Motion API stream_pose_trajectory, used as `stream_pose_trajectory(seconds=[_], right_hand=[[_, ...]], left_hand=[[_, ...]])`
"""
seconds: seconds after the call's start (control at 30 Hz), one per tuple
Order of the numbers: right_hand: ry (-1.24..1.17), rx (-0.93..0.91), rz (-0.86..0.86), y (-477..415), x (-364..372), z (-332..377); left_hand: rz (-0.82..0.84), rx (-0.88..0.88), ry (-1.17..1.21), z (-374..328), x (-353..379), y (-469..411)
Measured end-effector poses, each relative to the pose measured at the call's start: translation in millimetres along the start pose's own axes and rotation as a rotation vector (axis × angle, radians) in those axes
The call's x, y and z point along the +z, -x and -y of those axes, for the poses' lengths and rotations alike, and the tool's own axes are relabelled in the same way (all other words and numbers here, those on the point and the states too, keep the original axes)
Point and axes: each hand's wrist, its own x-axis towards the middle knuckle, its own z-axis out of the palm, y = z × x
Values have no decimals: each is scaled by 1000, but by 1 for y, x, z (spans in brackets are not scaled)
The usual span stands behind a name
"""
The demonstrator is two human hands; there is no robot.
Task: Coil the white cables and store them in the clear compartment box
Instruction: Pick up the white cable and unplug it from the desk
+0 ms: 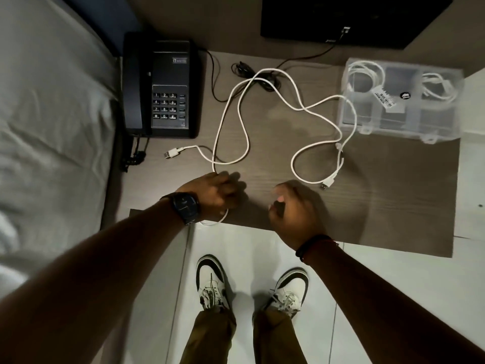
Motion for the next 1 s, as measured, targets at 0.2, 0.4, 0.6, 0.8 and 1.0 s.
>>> stream_pose_trajectory(seconds=[0.2,0.4,0.6,0.8,1.0], right_hand=[[-118,24,58,3,0,-8],[-496,78,125,11,-7,15],[-454,10,-62,17,-72,49],[-345,-81,-170,35,-187,98],[-339,-306,-307,69,-321,224]], left_hand=[[-59,-17,-2,-3,-3,-10],[-238,-275,416,-13,-43,-28],[-356,-413,476,4,-110,-36],[-485,-696,511,38,-215,-29],[-511,-467,714,9,-374,-41]])
